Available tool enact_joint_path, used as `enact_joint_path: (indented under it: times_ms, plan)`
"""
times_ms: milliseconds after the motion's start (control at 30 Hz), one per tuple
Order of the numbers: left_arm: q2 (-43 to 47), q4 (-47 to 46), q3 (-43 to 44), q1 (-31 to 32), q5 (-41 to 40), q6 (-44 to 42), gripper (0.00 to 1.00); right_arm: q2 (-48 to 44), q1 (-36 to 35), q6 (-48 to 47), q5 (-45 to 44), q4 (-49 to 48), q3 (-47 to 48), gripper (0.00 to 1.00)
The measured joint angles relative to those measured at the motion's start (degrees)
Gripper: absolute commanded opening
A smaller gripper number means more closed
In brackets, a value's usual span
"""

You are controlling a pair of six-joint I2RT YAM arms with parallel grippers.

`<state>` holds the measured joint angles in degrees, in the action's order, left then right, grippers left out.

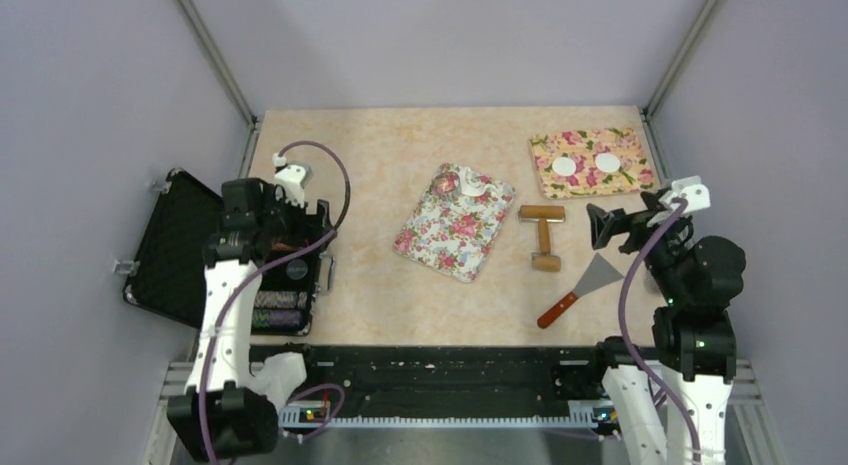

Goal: Roll out the dumpling wrappers from the dough

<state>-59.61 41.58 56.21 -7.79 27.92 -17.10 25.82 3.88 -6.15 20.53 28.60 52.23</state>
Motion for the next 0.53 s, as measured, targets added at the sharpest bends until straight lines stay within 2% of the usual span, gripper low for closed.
enact_joint_path:
  times_ms: [100,200,400,533]
  plan:
    - [6.7,-4.0,-3.8,-0.6,-2.1,2.2,0.99,-1.2,0.4,6.7,-7.1,-4.3,-2.0,0.99]
    - [11.2,-7.1,-6.5,-1.3,-2.7,3.9,0.99,-3.1,1.2,10.5,-8.8,-4.9,-3.5,0.99]
    - [16.8,-12.4,-9.6,-3.2,-5.4,7.7,0.99,-3.7,1.6,10.7,-1.0,-3.1,-3.4,0.99]
    - [18.6,-15.1,-11.1,-5.6,-6.7,10.0,0.99,-3.4,1.6,9.9,0.6,-2.3,-3.4,0.99]
